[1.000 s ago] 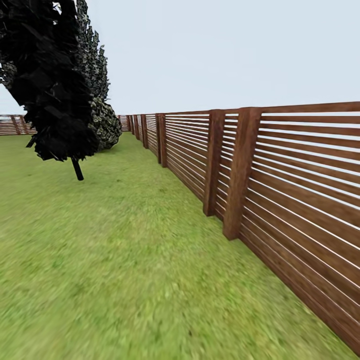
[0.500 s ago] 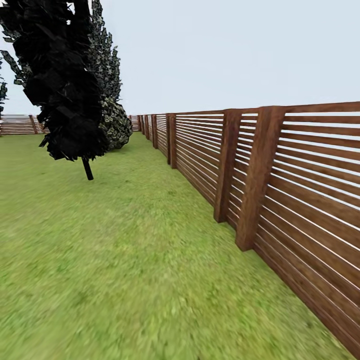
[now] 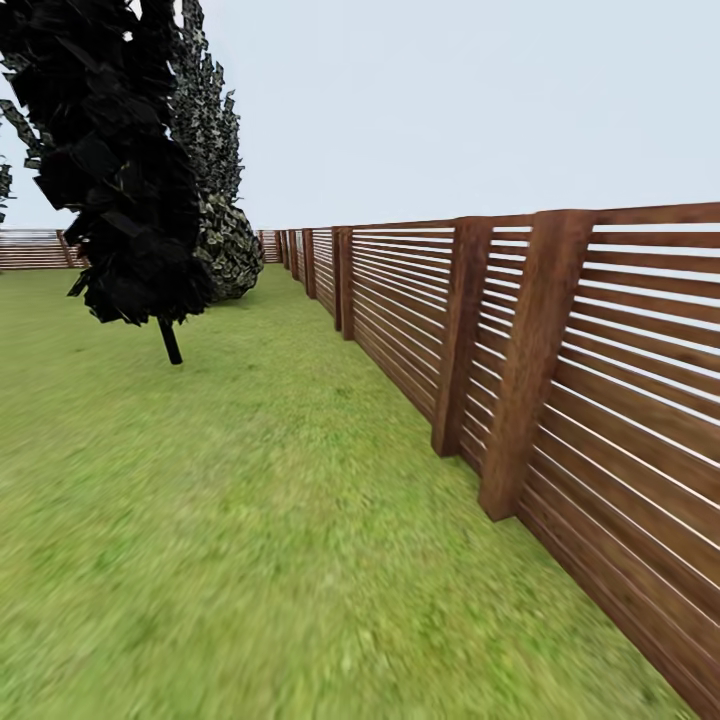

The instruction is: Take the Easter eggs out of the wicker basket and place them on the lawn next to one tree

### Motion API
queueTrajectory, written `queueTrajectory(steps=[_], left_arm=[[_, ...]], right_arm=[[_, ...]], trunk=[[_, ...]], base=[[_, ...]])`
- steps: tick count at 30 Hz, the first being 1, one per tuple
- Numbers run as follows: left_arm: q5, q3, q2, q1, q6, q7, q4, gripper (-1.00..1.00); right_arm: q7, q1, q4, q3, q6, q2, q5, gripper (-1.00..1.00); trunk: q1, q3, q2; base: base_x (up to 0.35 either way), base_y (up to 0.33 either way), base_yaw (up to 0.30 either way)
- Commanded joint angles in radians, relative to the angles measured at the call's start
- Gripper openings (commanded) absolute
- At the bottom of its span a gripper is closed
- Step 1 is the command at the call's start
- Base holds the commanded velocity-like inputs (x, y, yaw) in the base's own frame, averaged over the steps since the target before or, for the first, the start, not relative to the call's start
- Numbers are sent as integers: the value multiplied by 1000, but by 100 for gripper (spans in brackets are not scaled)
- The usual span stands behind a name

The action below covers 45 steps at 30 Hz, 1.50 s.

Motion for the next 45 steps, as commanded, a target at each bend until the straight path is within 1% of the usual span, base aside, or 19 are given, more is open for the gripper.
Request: queueTrajectory(steps=[1,9,25,45], left_arm=[[0,0,0,0,0,0,0,100],[0,0,0,-1,0,0,0,100],[0,0,0,0,0,0,0,100],[-1,-1,0,0,2,0,0,100]], right_arm=[[-4,-1,2,1,0,0,4,100],[-4,-1,2,1,0,0,4,100],[-4,-1,2,1,0,0,4,100],[4,-1,2,-2,-6,-4,2,100]], trunk=[[1,-1,0],[1,-1,0],[1,-9,0],[1,-9,0]], base=[[332,0,0],[332,0,24],[331,0,223],[332,0,10]])
